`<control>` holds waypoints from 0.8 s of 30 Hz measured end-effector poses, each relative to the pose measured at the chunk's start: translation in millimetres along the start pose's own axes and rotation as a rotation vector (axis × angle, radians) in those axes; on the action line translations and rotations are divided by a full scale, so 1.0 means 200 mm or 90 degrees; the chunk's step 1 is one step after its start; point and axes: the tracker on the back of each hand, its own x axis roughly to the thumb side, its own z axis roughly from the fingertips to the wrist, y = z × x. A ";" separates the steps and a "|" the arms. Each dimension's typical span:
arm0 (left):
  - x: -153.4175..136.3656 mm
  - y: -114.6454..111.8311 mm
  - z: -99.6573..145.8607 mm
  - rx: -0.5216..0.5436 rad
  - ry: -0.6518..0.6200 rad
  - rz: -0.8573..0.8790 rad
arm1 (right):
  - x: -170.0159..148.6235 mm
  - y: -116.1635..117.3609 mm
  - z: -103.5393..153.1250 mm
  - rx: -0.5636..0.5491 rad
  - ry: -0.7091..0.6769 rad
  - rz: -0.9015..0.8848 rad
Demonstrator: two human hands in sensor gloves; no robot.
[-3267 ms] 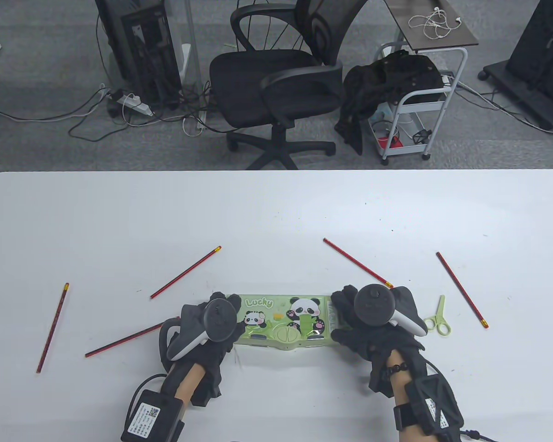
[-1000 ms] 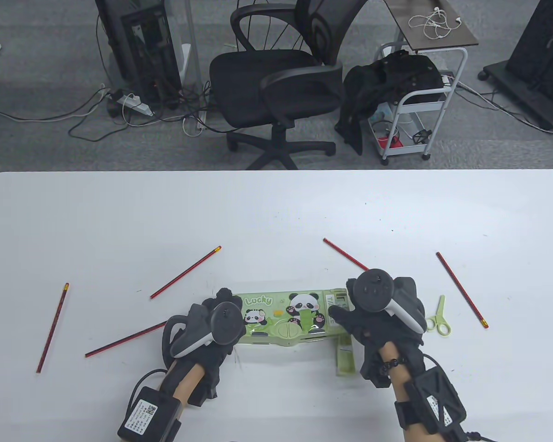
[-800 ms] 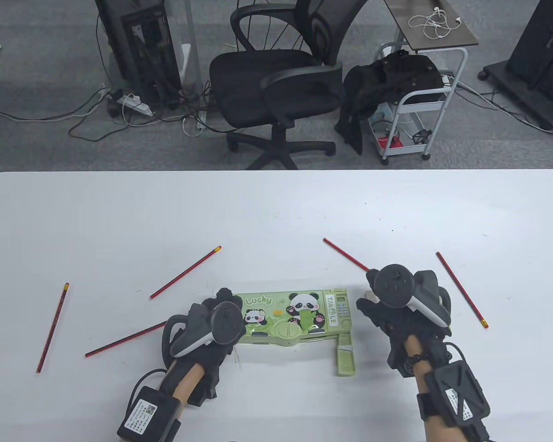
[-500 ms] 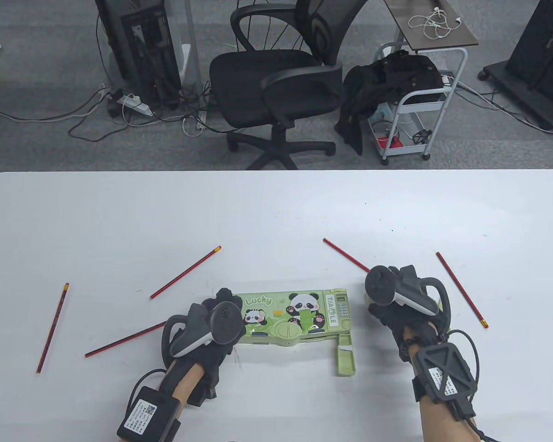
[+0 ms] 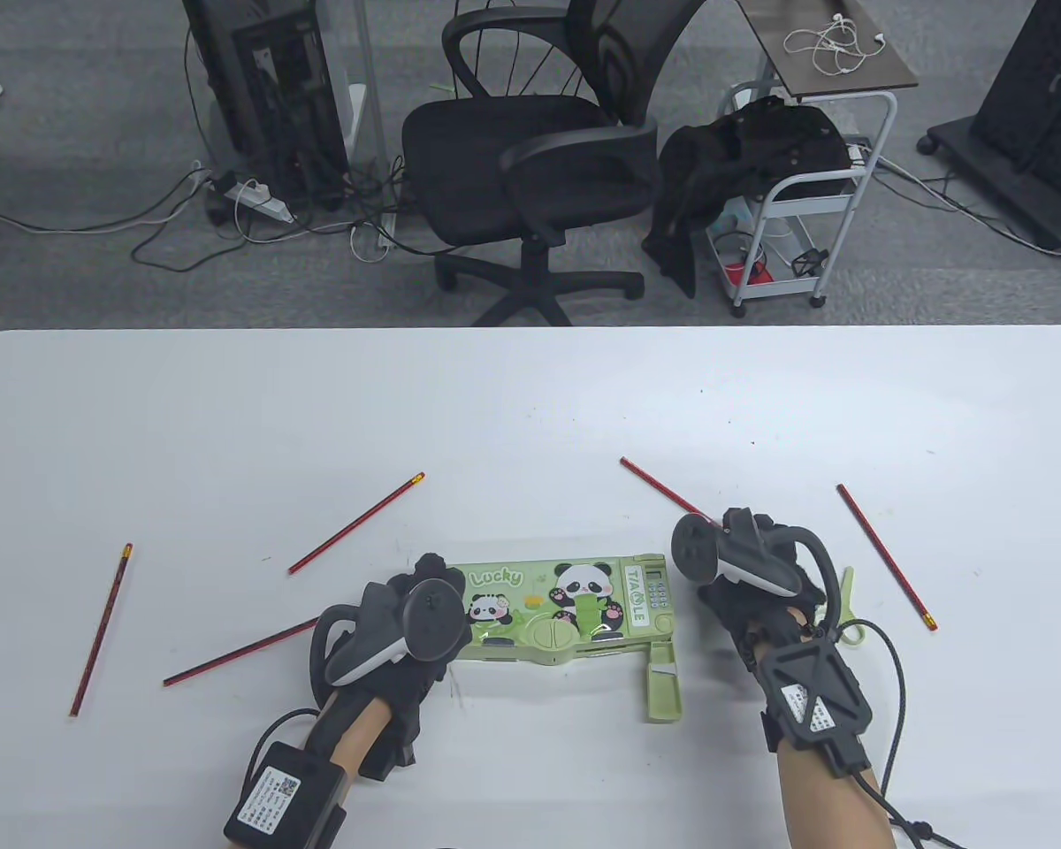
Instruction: Organize multifunction pencil case
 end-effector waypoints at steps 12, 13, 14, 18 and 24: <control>0.00 0.00 0.00 -0.001 0.000 0.000 | 0.00 -0.07 0.20 -0.073 -0.019 -0.076; 0.00 0.00 0.00 -0.001 0.000 0.000 | 0.01 -0.08 0.24 -0.087 -0.023 -0.089; 0.00 0.00 0.00 -0.001 0.000 0.000 | 0.02 -0.09 0.27 -0.102 -0.025 -0.100; 0.00 0.00 0.00 -0.001 0.000 0.000 | 0.06 -0.12 0.42 -0.148 -0.051 -0.118; 0.00 0.00 0.00 -0.002 0.001 -0.001 | 0.13 -0.15 0.54 -0.174 -0.101 -0.145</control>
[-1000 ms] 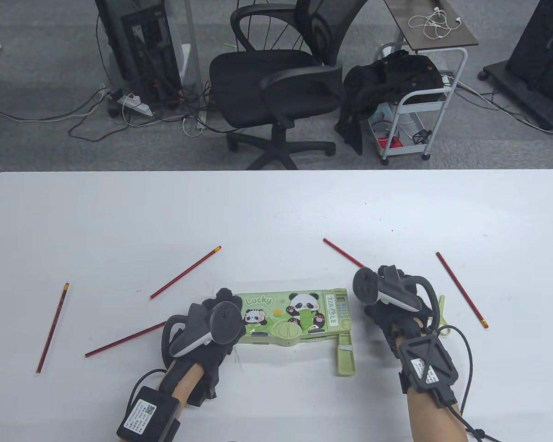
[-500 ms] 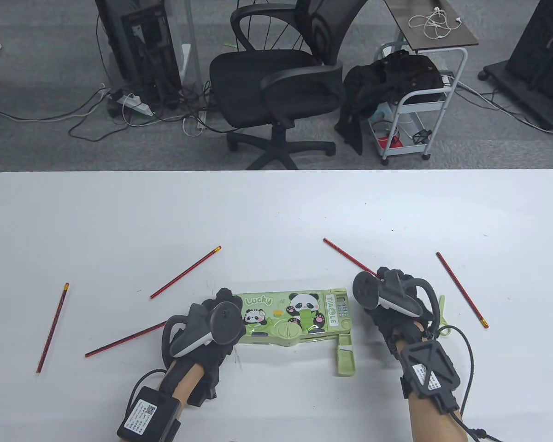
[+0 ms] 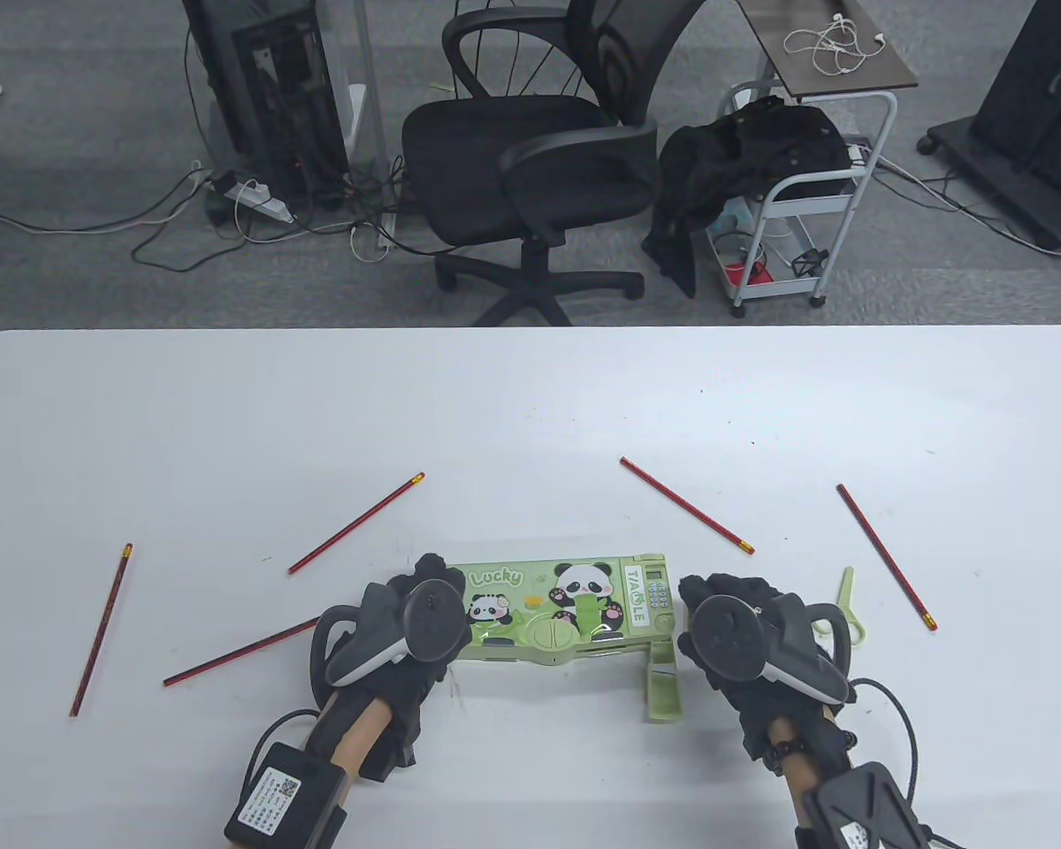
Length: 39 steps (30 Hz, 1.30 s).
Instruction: Organize multifunction pencil case
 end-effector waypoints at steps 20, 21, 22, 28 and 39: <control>0.00 0.00 0.00 0.000 0.001 0.001 | 0.18 0.10 0.06 0.109 -0.091 0.089; 0.00 0.00 0.00 0.000 0.001 0.001 | 0.19 0.10 0.06 0.109 -0.091 0.090; 0.00 0.00 0.00 0.000 0.001 0.001 | 0.19 0.10 0.06 0.111 -0.092 0.093; 0.00 0.00 0.00 0.000 0.001 0.001 | 0.22 0.12 0.06 0.123 -0.097 0.118; 0.00 0.00 0.00 0.000 0.001 0.001 | 0.25 0.14 0.07 0.109 -0.100 0.169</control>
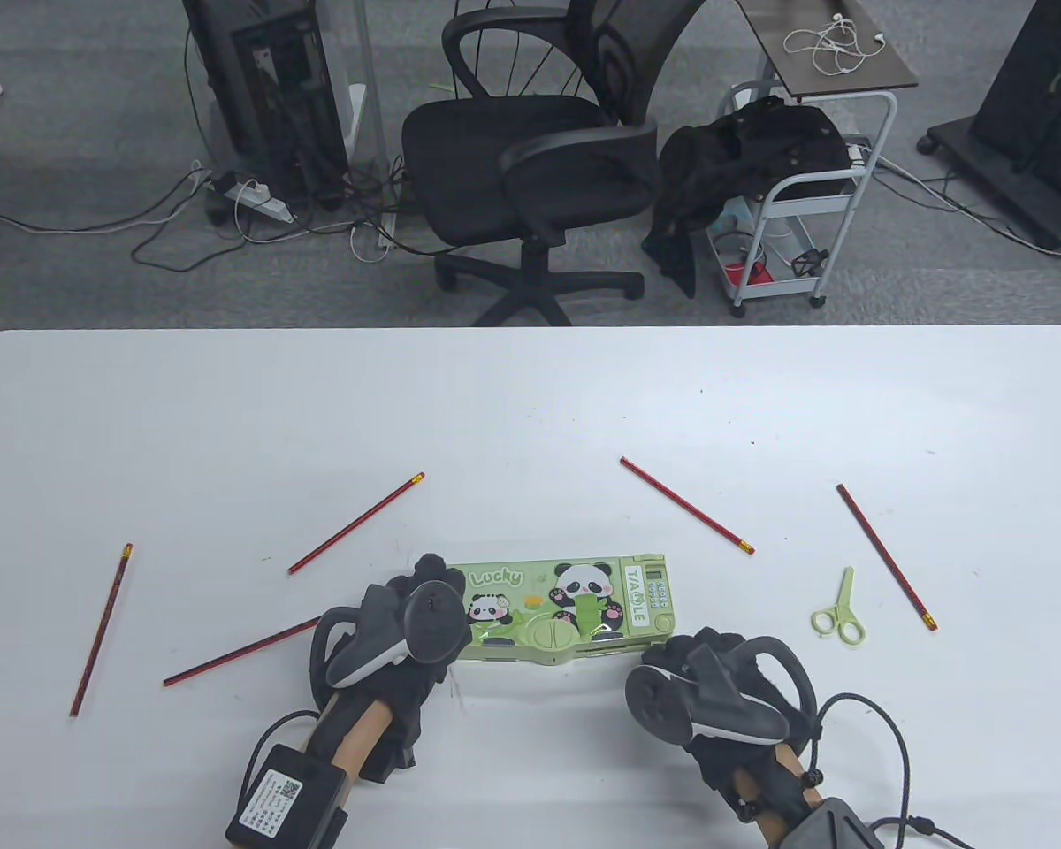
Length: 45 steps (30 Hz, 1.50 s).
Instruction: Organize multifunction pencil case
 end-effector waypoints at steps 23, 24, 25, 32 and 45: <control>0.00 0.00 0.00 -0.001 0.000 -0.004 | 0.01 0.01 -0.01 0.018 -0.006 0.013; 0.00 0.00 0.01 -0.001 0.000 -0.004 | 0.01 0.01 0.00 0.017 -0.005 0.011; 0.00 0.00 0.01 -0.001 0.000 -0.004 | 0.01 0.01 -0.01 0.016 -0.005 0.008; 0.00 0.00 0.01 -0.001 0.000 -0.004 | -0.02 0.00 0.00 0.017 -0.003 -0.024; 0.00 0.00 0.00 -0.001 0.000 -0.004 | -0.29 0.05 0.01 0.016 0.105 -0.073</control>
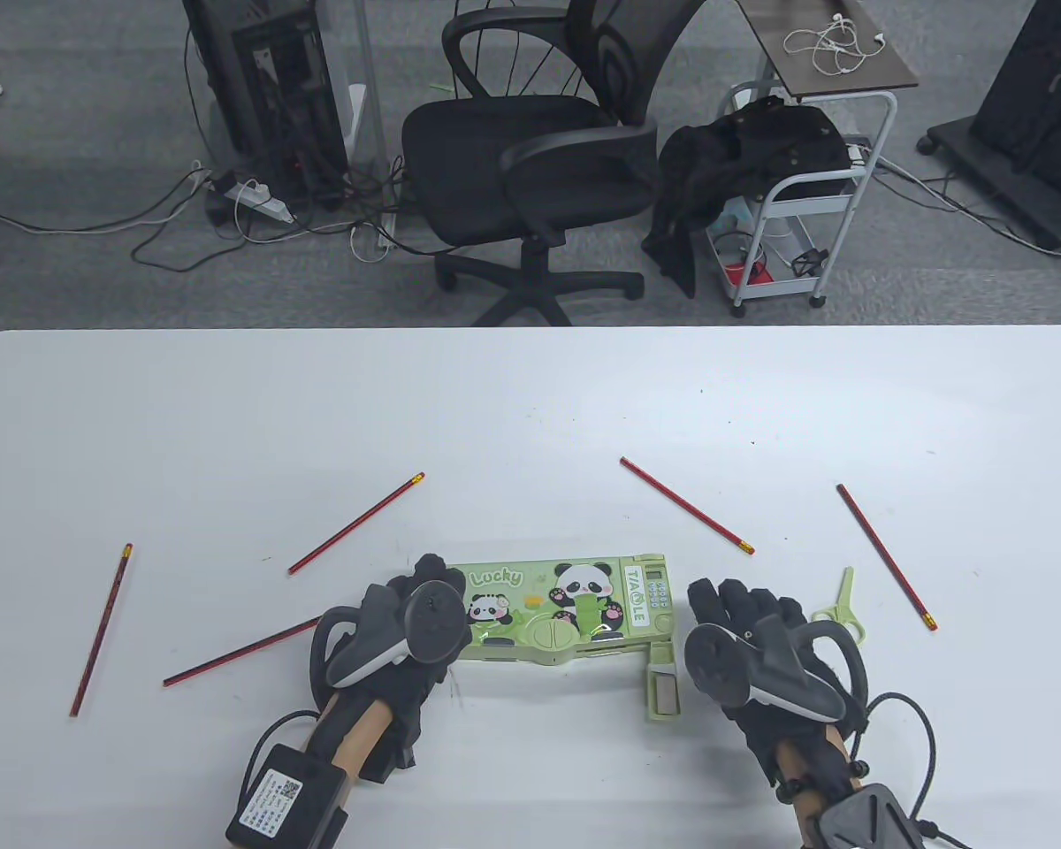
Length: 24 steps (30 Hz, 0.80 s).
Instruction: Organize multifunction pencil case
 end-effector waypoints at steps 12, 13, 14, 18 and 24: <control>0.00 0.00 0.00 -0.001 -0.002 0.001 | 0.08 0.07 -0.13 0.040 0.010 -0.054; 0.00 0.00 0.00 -0.001 -0.002 0.001 | 0.09 0.07 -0.14 0.039 0.013 -0.059; 0.00 0.00 0.00 -0.001 -0.002 0.002 | 0.11 0.07 -0.15 0.035 0.016 -0.062; 0.00 0.00 0.00 -0.002 -0.002 0.001 | 0.14 0.06 -0.18 0.036 0.032 -0.043; 0.00 0.00 -0.01 -0.004 -0.004 0.007 | 0.18 0.06 -0.25 0.072 0.055 -0.048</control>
